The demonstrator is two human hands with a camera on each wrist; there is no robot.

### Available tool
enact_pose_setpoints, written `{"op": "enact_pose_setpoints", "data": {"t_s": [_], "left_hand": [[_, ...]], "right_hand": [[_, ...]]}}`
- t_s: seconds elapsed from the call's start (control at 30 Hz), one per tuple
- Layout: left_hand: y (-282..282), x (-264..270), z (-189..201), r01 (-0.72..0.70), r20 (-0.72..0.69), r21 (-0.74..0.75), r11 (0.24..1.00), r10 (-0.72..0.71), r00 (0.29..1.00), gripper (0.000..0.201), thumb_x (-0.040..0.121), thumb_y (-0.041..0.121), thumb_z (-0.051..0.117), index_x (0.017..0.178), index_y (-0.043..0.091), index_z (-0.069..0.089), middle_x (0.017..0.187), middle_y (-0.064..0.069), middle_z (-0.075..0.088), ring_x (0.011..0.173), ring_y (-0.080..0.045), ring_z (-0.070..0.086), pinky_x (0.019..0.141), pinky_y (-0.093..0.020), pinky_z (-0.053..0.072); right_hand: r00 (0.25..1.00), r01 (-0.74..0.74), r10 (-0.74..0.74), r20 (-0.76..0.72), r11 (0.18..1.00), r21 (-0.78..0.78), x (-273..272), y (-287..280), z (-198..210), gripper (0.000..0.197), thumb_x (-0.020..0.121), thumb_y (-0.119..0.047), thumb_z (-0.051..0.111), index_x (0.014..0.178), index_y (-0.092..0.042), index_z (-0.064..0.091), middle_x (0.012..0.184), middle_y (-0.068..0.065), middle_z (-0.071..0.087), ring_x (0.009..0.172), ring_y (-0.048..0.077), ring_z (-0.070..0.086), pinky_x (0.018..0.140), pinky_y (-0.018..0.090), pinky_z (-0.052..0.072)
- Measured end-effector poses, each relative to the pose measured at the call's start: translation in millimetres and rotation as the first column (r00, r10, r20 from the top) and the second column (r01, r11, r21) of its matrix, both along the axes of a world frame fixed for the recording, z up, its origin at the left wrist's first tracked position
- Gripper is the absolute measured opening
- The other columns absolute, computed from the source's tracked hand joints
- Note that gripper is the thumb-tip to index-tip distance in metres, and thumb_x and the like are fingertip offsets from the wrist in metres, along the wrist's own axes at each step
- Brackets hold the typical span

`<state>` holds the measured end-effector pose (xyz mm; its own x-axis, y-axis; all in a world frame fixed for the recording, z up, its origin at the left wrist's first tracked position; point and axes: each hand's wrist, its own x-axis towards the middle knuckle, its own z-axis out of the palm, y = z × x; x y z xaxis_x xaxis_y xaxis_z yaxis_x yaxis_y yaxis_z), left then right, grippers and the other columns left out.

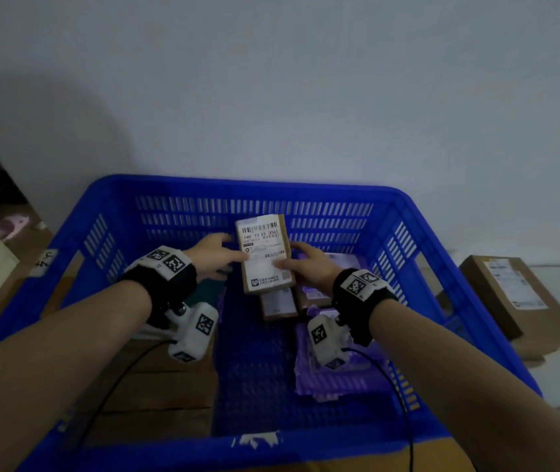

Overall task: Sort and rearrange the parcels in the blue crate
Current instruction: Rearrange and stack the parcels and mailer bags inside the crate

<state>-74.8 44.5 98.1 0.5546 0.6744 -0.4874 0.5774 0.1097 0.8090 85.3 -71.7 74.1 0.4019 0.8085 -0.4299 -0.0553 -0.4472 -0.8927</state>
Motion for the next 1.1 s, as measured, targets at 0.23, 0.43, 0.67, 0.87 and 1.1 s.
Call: {"op": "enact_pose_setpoints", "data": {"t_s": [0.23,0.43,0.67,0.87,1.1], "left_hand": [[-27,3,-43,0.058,-0.104,-0.243,0.968,-0.085,0.991,0.047,0.091,0.009,0.059,0.135,0.006,0.041,0.124,-0.018,0.060,0.097,-0.032,0.061,0.079,-0.044,0.053],[-37,0,-63,0.234,-0.273,-0.344,0.909,-0.335,0.902,0.032,0.089,0.004,0.061,0.119,0.006,0.052,0.095,-0.009,0.064,0.084,-0.025,0.063,0.072,-0.038,0.056],[-49,4,-96,0.198,-0.353,-0.465,0.863,-0.386,0.852,0.047,0.086,-0.001,0.063,0.129,0.006,0.046,0.124,-0.017,0.057,0.114,-0.036,0.056,0.086,-0.047,0.052],[-57,16,-121,0.076,-0.350,-0.529,0.845,-0.299,0.888,0.049,0.085,-0.006,0.062,0.130,0.006,0.048,0.130,-0.016,0.058,0.121,-0.034,0.054,0.101,-0.053,0.045],[-55,29,-137,-0.052,-0.367,-0.454,0.889,-0.134,0.920,0.058,0.084,-0.007,0.061,0.136,0.006,0.040,0.132,-0.015,0.055,0.121,-0.033,0.054,0.098,-0.048,0.048]], "right_hand": [[0.971,-0.086,0.041,-0.234,0.979,-0.184,-8,-36,-35,0.032,0.098,-0.016,0.046,0.130,-0.012,0.049,0.097,0.004,0.064,0.076,0.013,0.067,0.064,0.031,0.056],[0.930,-0.241,0.099,-0.354,0.892,-0.383,-2,-50,-68,0.017,0.098,-0.015,0.046,0.111,-0.009,0.055,0.098,0.008,0.061,0.084,0.019,0.060,0.070,0.031,0.057],[0.926,-0.267,0.101,-0.365,0.856,-0.441,-6,-63,-94,0.032,0.097,0.000,0.043,0.127,0.008,0.051,0.118,0.017,0.062,0.083,0.017,0.065,0.069,0.025,0.058],[0.951,-0.250,0.116,-0.286,0.830,-0.498,1,-59,-119,0.029,0.091,0.001,0.053,0.118,0.013,0.057,0.114,0.022,0.064,0.088,0.025,0.066,0.081,0.037,0.057],[0.987,-0.159,0.112,-0.118,0.828,-0.538,5,-41,-129,0.027,0.090,0.001,0.055,0.116,0.009,0.058,0.110,0.021,0.065,0.080,0.027,0.067,0.067,0.040,0.060]]}}
